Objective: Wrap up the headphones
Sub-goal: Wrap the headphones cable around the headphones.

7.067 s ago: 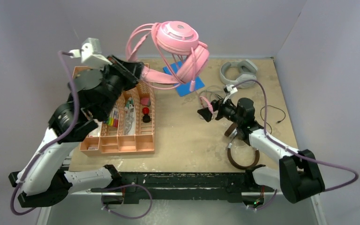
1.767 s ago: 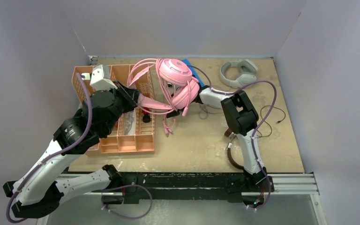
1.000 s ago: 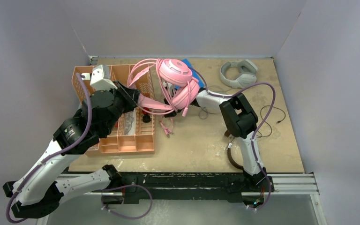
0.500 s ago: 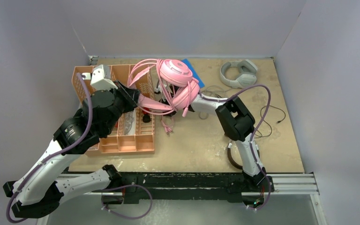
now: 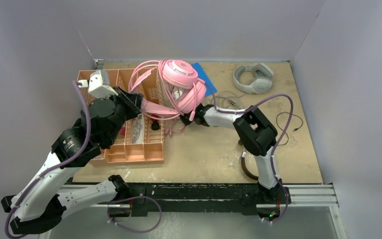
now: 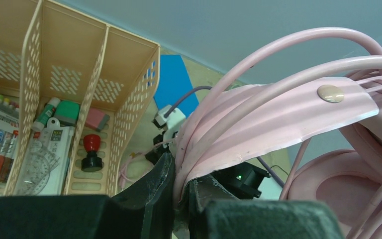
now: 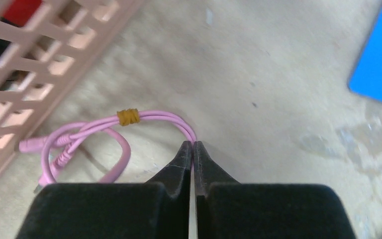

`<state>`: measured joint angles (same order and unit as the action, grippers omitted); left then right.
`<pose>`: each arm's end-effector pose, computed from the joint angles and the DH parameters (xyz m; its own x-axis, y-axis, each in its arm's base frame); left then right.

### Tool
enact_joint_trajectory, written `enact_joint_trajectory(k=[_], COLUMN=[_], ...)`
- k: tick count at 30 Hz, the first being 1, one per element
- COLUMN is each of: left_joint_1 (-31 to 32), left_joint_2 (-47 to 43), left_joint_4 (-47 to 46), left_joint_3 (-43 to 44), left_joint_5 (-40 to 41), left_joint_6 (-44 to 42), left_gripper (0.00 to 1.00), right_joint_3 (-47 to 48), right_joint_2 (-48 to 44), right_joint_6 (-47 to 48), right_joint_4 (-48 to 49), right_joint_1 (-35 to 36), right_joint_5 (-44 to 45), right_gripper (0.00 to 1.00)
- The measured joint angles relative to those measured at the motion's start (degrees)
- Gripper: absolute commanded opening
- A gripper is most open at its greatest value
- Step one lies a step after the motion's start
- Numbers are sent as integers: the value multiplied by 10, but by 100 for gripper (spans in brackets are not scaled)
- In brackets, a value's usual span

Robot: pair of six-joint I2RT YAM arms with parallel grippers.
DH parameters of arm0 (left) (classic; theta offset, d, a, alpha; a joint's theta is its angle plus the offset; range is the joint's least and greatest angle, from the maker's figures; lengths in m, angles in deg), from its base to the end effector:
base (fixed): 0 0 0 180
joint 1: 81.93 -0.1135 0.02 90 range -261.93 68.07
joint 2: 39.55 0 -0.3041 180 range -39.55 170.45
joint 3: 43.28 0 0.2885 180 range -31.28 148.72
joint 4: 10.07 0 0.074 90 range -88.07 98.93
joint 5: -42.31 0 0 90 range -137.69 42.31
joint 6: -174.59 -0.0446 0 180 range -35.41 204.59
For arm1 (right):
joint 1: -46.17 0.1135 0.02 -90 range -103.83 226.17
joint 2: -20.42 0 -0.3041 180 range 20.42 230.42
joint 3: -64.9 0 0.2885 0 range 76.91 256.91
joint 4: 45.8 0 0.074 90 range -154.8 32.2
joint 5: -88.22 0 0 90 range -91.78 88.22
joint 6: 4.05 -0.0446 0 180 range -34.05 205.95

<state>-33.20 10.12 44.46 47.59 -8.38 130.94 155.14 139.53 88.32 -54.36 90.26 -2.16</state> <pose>0.1174 -0.0910 0.5103 -0.2315 -0.5849 -0.7773 0.0107 0.7975 -0.6033 0.3695 0.3584 0.1678 -0.4072 -0.4521 -0.7936 -0.7170 0.6965 -0.0288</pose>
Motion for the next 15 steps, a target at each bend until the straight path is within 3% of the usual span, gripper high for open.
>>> enact_joint_trajectory(k=[8, 15], left_joint_1=[0, 0], left_joint_2=[-26, -70], left_joint_4=[17, 30], left_joint_3=[0, 0], left_joint_5=[58, 125], left_joint_6=[6, 6], left_gripper=[0, 0], right_joint_3=[-108, -356], right_joint_2=[-103, -349], right_joint_6=[-153, -391], right_joint_4=[-2, 125], right_joint_1=[-75, -226], right_joint_5=[56, 96], right_gripper=[0, 0])
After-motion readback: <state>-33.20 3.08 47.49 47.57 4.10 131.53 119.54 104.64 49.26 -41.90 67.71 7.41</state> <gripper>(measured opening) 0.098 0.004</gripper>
